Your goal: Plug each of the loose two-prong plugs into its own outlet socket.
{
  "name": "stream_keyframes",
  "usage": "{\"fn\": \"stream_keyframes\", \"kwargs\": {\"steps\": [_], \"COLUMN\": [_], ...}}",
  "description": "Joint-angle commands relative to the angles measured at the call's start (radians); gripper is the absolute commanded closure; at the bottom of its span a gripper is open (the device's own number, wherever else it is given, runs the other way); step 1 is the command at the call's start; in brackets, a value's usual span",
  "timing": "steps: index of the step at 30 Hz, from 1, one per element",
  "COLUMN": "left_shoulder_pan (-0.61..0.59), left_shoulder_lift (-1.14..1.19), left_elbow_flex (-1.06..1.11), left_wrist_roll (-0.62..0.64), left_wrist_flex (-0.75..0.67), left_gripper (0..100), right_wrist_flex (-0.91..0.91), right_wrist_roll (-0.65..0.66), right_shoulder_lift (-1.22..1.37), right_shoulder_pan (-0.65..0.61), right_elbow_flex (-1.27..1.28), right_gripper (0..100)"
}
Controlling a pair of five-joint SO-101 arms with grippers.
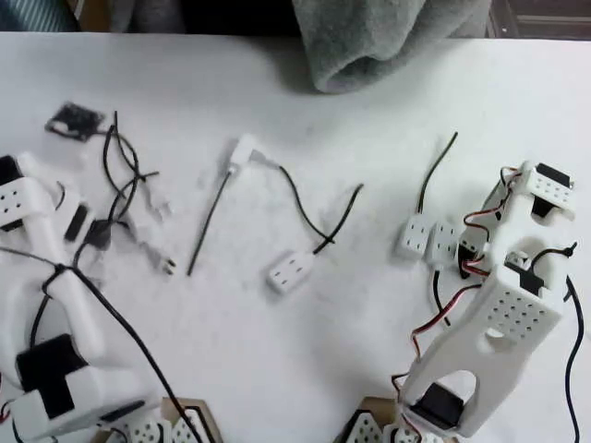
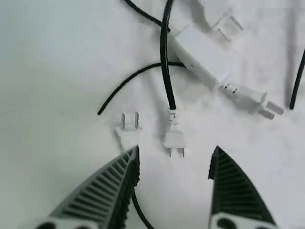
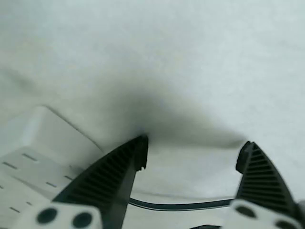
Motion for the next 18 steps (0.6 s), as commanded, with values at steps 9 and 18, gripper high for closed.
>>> {"fn": "stream_keyframes", "kwargs": {"steps": [9,18], "left_shoulder_pan": [-0.082,-0.194], "left_shoulder_lift": [0.274,0.275], "left_elbow_flex": [0.014,-0.132], "left_wrist_roll": [-0.170,-0.230], "left_wrist_flex": [-0.153,-0.046], "left_gripper": [76,76], "right_wrist_flex": [-0.021,-0.021], "right_wrist_roll": [0.003,0.003], "right_shoulder_lift": [0.012,0.012], "right_shoulder_pan": [-0.021,-0.022], "right_elbow_flex": [0.009,0.009], "right_gripper": [68.3,68.3]}}
